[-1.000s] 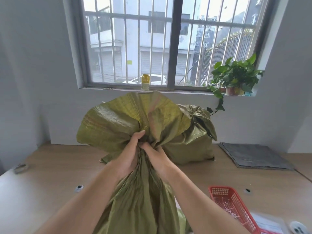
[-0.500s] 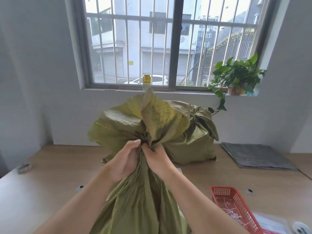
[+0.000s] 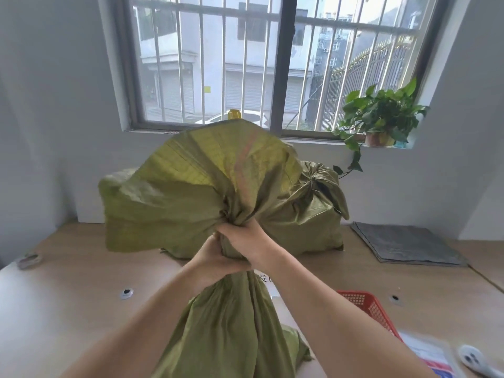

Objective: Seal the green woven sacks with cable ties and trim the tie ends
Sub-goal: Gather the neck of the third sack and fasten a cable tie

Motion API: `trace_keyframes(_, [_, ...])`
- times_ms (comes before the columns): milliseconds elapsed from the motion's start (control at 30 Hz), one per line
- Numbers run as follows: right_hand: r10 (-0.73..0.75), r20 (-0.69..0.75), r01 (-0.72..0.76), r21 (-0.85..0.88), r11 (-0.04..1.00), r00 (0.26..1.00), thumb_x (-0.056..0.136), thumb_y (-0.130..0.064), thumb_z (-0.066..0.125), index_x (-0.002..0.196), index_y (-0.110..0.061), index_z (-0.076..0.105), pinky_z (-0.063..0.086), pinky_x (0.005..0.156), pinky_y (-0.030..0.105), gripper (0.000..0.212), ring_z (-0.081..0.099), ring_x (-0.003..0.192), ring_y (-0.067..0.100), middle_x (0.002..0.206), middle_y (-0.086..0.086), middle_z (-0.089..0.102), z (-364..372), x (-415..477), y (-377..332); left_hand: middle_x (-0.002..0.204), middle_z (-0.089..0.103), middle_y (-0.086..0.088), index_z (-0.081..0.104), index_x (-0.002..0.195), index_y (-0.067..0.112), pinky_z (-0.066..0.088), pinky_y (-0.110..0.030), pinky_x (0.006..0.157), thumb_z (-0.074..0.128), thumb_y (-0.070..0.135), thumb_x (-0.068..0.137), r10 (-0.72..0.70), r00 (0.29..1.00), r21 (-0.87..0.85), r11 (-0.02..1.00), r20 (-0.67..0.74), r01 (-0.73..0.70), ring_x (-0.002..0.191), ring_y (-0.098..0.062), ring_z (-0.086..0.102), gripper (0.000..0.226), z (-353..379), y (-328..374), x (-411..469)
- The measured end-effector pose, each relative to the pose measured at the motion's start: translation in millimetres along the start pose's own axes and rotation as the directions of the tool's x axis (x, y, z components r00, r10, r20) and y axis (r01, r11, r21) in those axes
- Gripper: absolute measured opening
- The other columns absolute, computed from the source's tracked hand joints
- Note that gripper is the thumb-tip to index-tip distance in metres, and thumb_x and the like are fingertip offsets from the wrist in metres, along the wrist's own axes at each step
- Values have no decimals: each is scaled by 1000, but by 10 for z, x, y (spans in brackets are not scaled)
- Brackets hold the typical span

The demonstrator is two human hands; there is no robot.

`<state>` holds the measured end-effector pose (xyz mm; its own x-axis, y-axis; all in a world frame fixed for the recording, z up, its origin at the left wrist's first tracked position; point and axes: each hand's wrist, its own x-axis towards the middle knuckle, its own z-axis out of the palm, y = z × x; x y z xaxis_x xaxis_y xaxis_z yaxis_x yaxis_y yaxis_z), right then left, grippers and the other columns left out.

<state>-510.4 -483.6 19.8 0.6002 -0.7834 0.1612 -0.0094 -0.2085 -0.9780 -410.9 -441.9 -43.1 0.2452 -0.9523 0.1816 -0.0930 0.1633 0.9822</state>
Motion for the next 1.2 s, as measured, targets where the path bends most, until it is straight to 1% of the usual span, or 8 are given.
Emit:
trace_keyframes(100, [55,29,-52,-102,993,998,95,-14,58,87,-13,71,47,84,28,15,60,76,10,77,-1,67,53,35,-78,92,80,-12,71,105,2,61,-32,75,86,12,59,56,989,-21,998,-138,-59,89,-21,77,49,61,-150,44])
trace_keyframes(233, [86,-53,-90,-66,994,995,84,-26,54,45,-23,51,48,79,37,39,55,68,21,55,-2,57,191,111,66,73,74,-3,71,86,4,53,-28,62,74,-3,78,42,968,-110,991,-249,-72,71,-15,67,11,174,-429,25])
trace_keyframes(433, [272,-69,-263,116,958,960,97,-5,53,64,-17,35,32,48,15,39,36,44,6,58,1,34,266,-8,363,61,65,9,64,83,7,41,-15,53,55,-14,93,-63,974,-61,997,-218,51,55,1,52,25,289,-1005,-108])
trace_keyframes(633, [189,-154,-185,39,982,970,45,-45,62,61,-23,44,36,59,18,32,41,57,4,59,-11,46,126,-86,594,49,40,-3,44,47,24,27,-30,48,55,-11,90,-166,972,-106,983,-167,150,48,-16,32,56,380,-1353,-118])
trace_keyframes(733, [240,-168,-238,33,971,956,60,-23,59,63,-27,46,37,53,15,15,43,57,4,55,-16,48,59,-108,689,44,31,5,34,41,25,18,-28,47,54,-11,89,-190,960,-42,982,-203,185,46,-13,22,63,459,-1477,-117])
trace_keyframes(900, [441,-227,-412,163,896,868,94,-12,59,69,-17,51,43,52,22,27,48,54,10,64,-2,51,-12,-97,873,43,38,9,39,41,26,24,-27,46,58,-9,85,-154,958,89,980,-241,180,46,-8,29,60,518,-1633,-144])
trace_keyframes(1067, [397,-291,-302,322,898,871,74,-30,64,82,-18,47,24,46,25,22,29,57,13,76,7,37,53,-106,915,48,45,8,46,47,27,30,-25,50,60,-3,87,-177,974,117,974,-144,194,51,-5,36,52,509,-1743,-225])
trace_keyframes(1200, [381,-306,-283,319,904,872,71,-29,57,65,-20,35,23,46,24,24,22,50,14,61,-1,30,-66,-126,975,40,33,11,41,38,24,21,-26,47,53,19,77,-170,962,155,966,-215,206,44,-4,25,41,681,-1759,-285])
